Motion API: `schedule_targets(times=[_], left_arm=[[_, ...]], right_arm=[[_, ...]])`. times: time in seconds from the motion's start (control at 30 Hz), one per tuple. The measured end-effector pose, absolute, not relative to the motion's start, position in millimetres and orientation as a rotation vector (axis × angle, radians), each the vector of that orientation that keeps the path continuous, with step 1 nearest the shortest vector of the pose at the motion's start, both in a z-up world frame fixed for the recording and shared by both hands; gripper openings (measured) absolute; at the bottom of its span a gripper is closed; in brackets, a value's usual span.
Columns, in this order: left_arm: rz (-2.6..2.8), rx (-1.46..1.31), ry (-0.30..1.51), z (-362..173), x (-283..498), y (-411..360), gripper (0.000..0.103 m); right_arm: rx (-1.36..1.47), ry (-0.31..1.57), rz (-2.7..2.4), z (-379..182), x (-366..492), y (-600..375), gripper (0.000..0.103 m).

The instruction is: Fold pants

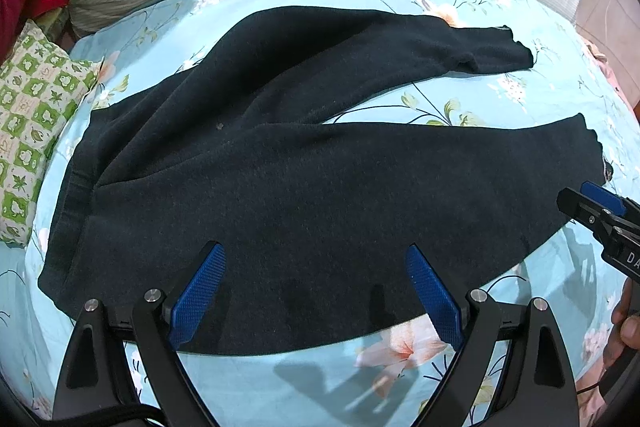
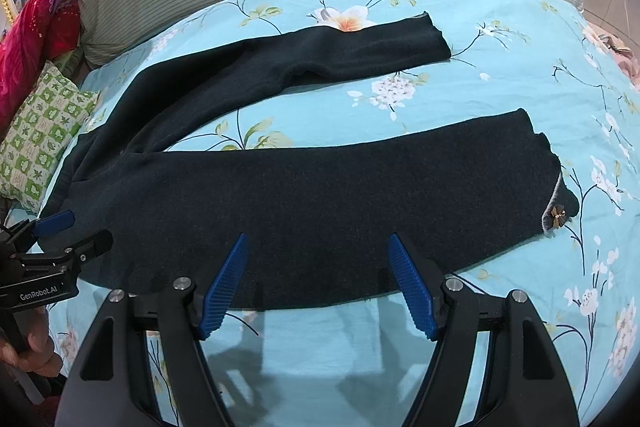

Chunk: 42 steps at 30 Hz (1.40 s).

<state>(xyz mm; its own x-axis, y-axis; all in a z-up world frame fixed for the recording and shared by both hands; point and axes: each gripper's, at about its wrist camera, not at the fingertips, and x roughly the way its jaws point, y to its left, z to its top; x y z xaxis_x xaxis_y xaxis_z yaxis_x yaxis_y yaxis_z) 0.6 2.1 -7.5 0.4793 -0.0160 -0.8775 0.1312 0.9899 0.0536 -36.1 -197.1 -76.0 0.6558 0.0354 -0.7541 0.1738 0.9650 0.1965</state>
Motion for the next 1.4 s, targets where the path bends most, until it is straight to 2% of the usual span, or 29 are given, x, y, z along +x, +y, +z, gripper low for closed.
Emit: schedule_targets(times=[0.83,1.4], left_arm=[[-0.119,0.140,1.117,-14,25,-9,0.092],[-0.138,0.219,1.110,10,138,-28,0.092]], right_arm=[[0.325,0.849,-0.083,-73,-23,-219,0.073],[0.328,0.841,-0.039,-34,70,-279,0.073]])
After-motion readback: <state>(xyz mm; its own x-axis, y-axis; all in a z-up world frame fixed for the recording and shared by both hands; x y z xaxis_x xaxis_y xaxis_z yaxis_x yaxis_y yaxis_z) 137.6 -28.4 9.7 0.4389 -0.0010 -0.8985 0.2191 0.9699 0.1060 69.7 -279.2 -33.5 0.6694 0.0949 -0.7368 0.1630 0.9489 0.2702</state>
